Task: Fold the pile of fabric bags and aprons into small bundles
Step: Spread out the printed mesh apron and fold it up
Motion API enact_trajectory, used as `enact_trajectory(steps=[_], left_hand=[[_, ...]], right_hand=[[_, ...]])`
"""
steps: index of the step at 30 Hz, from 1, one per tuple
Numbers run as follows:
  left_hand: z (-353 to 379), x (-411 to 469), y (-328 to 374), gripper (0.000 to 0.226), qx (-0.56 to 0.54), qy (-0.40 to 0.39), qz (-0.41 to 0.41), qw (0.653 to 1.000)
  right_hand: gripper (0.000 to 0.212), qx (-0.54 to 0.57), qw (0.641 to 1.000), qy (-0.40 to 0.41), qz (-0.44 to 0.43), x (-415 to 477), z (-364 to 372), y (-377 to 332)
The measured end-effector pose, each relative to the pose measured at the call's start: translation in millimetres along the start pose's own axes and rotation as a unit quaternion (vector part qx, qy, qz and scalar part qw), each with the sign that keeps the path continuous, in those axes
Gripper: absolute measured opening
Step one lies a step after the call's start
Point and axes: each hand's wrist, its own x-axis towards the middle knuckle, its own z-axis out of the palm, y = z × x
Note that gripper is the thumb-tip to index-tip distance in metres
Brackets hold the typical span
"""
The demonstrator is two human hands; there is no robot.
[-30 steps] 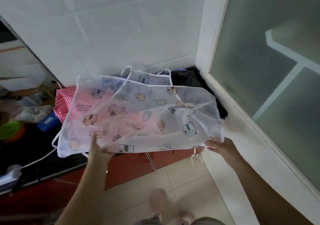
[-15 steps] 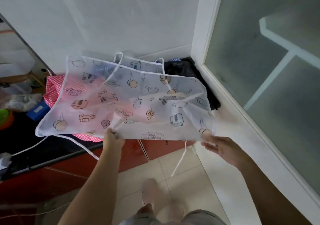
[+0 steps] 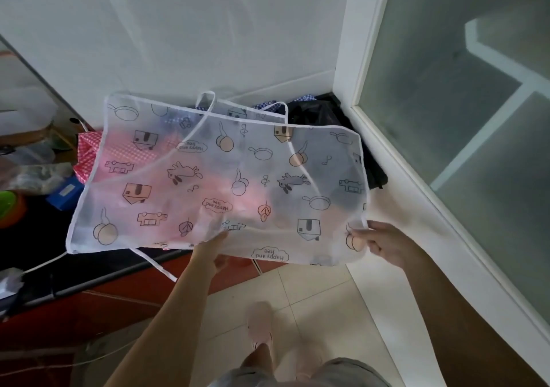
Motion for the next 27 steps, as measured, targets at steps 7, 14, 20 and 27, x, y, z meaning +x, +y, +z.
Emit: enact_trajectory(steps=[7, 14, 20, 27], left_hand=[[-3.2, -14.4, 42.6, 0.039, 0.495, -0.047, 0.171, 0.851], [22.0, 33.0, 115.6, 0.084, 0.629, 0.032, 0.387, 0.674], [17.4, 75.6, 100.4, 0.111, 0.715, -0.022, 0.311, 0.626], [16.5, 108.5, 141.2, 0.116, 0.698, 0.012, 0.399, 0.595]], right_hand=[[0.03, -0.112, 0.993, 0.009, 0.023, 20.0, 18.8, -24.7], [0.073, -0.305, 0.908, 0.283, -0.054, 60.2, 33.2, -47.3], [0.069, -0.407, 0.862, 0.222, -0.203, 100.5, 72.4, -110.9], [0.054, -0.445, 0.823, 0.149, -0.318, 160.2, 115.5, -189.9]])
